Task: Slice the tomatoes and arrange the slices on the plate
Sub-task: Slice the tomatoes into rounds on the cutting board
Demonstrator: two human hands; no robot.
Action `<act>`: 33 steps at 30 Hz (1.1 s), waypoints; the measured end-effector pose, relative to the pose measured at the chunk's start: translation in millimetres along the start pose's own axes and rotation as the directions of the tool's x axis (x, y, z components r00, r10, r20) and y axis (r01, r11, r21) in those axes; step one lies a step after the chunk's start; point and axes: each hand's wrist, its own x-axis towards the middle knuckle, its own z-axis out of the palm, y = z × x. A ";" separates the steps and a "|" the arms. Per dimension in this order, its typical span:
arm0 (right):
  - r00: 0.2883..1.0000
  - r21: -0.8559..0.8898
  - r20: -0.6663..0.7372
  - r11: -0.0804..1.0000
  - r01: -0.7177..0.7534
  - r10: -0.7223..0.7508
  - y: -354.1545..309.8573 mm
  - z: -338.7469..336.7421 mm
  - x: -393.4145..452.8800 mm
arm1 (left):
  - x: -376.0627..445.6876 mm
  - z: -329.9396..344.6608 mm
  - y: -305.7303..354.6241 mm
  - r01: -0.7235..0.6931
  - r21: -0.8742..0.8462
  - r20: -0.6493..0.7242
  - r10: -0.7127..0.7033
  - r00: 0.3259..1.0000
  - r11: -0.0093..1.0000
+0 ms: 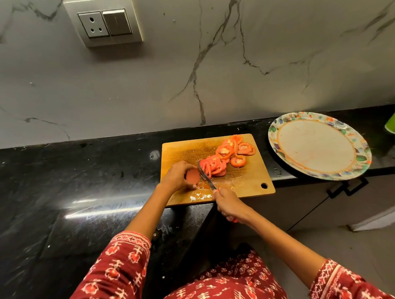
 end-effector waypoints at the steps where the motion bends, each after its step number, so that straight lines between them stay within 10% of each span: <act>1: 1.000 0.024 0.005 1.000 -0.010 0.010 0.8 0.8 -1.6 | 0.6 0.1 0.0 0.004 0.007 -0.010 -0.004 1.000 1.000; 25: 0.885 0.024 -0.422 0.973 0.230 -0.199 3.5 -27.5 13.7 | -2.0 25.7 16.1 0.022 -0.222 -0.232 -0.075 0.970 0.975; 33: 0.813 -0.312 -0.569 0.947 -0.074 -0.124 26.3 -102.6 40.3 | 1.2 52.7 43.4 0.067 -0.160 -0.327 -0.116 0.938 0.985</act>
